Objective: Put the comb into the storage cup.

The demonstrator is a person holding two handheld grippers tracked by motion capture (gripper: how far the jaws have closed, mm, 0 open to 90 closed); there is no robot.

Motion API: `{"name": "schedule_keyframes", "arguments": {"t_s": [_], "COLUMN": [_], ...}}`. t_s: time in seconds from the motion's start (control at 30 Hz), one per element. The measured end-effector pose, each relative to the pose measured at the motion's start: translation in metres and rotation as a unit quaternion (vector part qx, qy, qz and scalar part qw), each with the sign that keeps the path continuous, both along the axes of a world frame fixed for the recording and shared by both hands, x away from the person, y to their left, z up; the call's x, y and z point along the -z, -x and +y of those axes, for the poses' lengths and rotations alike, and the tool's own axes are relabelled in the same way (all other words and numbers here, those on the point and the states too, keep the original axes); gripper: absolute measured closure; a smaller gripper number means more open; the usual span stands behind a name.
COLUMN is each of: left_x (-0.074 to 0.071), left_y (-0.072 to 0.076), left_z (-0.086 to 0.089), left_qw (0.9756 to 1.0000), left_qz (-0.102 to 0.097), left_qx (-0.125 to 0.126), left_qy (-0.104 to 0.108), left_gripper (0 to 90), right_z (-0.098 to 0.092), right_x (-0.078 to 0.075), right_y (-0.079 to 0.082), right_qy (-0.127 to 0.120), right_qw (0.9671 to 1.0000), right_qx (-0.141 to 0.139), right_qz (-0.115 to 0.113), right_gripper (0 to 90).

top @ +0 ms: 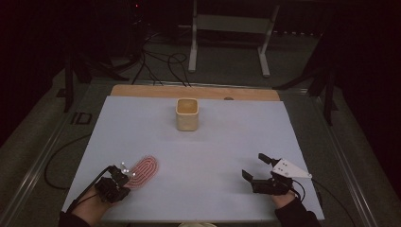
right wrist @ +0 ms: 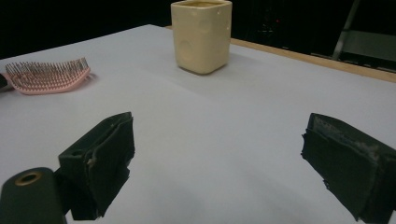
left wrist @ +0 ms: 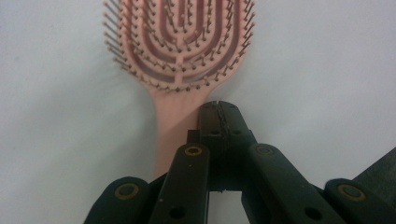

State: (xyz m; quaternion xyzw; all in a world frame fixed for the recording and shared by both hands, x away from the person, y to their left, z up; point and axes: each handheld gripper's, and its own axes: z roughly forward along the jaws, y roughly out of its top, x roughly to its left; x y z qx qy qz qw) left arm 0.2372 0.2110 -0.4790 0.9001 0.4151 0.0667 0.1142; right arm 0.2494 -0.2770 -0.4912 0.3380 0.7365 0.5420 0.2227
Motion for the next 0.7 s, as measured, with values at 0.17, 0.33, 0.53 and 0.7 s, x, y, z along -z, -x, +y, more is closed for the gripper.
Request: {"name": "schedule_keyframes", "arguments": {"t_s": [0.17,0.33,0.53,0.7], "left_x": [-0.001,-0.001,-0.002,-0.014], "left_y": [-0.001,-0.002,-0.004,-0.001], "left_z": [0.007,0.009,0.012,0.018], "left_qw": [1.0000,0.9999,0.9998,0.9999], "left_qz": [0.002,0.002,0.005,0.002], "left_qx": [-0.004,-0.004,-0.002,0.014], "left_qy": [-0.004,-0.012,-0.017,-0.002], "left_gripper": [90.0,90.0,90.0,89.9], "right_z": [0.000,0.000,0.000,0.001], "right_x": [0.000,0.000,0.000,0.000], "right_y": [0.000,0.000,0.000,0.000], "right_qy": [0.001,0.001,-0.002,-0.001], "right_qw": [1.0000,1.0000,1.0000,1.0000], "right_qx": [0.000,0.000,0.000,0.000], "right_qz": [0.000,0.000,0.002,0.001], "right_gripper": [9.0,9.0,9.0,9.0]}}
